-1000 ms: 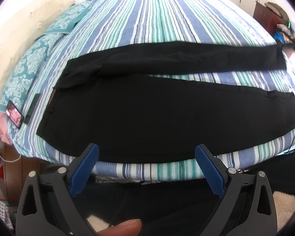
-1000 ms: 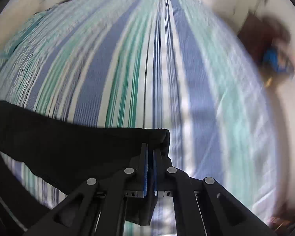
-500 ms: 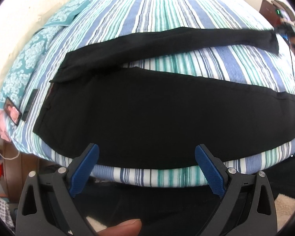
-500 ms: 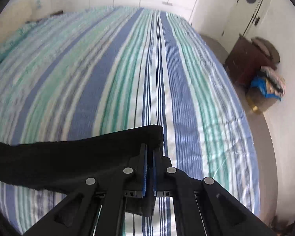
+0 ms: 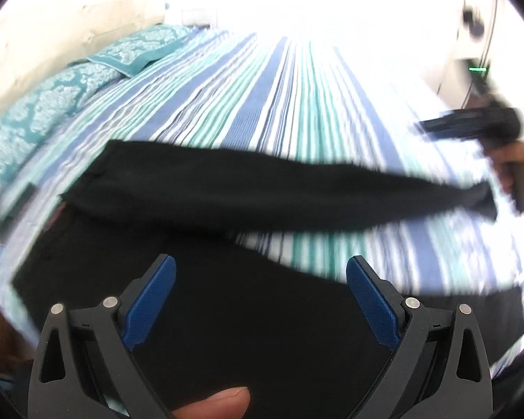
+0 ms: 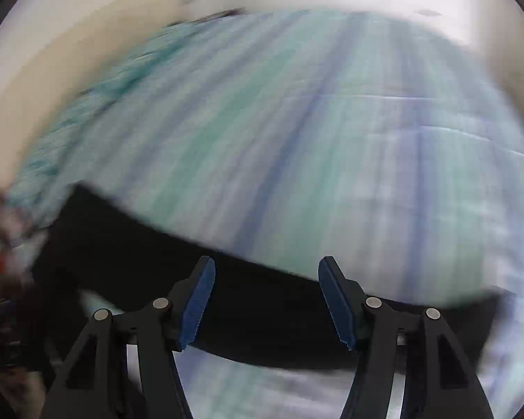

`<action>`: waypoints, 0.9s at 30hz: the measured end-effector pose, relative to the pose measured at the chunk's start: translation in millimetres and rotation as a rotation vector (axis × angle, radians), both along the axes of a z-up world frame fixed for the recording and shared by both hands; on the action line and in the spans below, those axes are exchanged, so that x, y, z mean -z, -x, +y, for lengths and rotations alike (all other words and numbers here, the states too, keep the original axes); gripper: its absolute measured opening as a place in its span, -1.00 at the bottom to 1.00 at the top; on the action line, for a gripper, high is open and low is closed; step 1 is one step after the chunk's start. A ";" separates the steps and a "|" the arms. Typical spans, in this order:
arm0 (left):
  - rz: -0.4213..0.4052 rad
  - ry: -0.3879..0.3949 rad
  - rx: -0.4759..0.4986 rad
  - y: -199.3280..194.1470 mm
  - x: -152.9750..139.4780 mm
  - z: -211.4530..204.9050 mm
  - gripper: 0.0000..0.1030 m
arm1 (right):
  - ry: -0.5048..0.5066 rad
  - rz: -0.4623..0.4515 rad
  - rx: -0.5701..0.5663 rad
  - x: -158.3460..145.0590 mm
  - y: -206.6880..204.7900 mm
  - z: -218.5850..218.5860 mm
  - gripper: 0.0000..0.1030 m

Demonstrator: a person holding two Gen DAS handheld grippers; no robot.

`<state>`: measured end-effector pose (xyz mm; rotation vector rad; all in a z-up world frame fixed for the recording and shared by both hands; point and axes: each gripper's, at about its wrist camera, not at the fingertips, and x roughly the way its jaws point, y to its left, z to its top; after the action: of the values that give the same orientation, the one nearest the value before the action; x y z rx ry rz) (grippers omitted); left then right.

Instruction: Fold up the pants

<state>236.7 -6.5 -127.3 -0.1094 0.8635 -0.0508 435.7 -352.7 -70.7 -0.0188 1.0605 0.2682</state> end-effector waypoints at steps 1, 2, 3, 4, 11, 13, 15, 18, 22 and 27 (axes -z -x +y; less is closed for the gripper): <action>-0.005 0.014 -0.005 -2.3 4.7 2.6 0.92 | -0.036 0.035 -0.075 14.0 -17.1 43.7 0.21; -0.003 0.021 -0.006 -1.8 9.8 5.9 0.92 | -0.058 0.065 -0.139 29.0 -31.7 82.3 0.21; 0.002 0.031 -0.002 0.4 17.9 11.5 0.92 | -0.070 0.088 -0.201 45.4 -47.1 122.9 0.21; 0.007 0.033 0.000 3.2 23.9 16.1 0.92 | -0.072 0.113 -0.260 62.2 -63.8 159.1 0.20; 0.054 0.080 -0.034 5.2 47.8 53.3 0.92 | 0.049 0.336 -0.476 169.3 -138.4 294.7 0.03; 0.050 0.117 -0.049 0.1 44.3 60.7 0.92 | 0.143 0.385 -0.606 181.2 -133.2 316.5 -0.72; 0.045 0.148 -0.060 0.3 43.2 67.1 0.92 | 0.242 0.356 -0.662 177.9 -128.4 329.2 -0.82; 0.054 0.154 -0.066 0.8 46.3 71.4 0.92 | 0.486 0.147 -0.695 167.5 -112.9 356.1 -0.83; 0.046 0.110 -0.068 6.1 47.6 67.8 0.92 | 0.572 0.007 -0.604 183.4 -123.6 377.7 -0.82; 0.050 0.077 -0.047 7.4 50.1 58.7 0.92 | 0.436 0.008 -0.490 173.8 -118.5 356.5 0.30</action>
<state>229.3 52.2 -177.4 -0.2038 0.9083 -0.0374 554.1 3.7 -244.5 -0.6761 1.0960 0.4727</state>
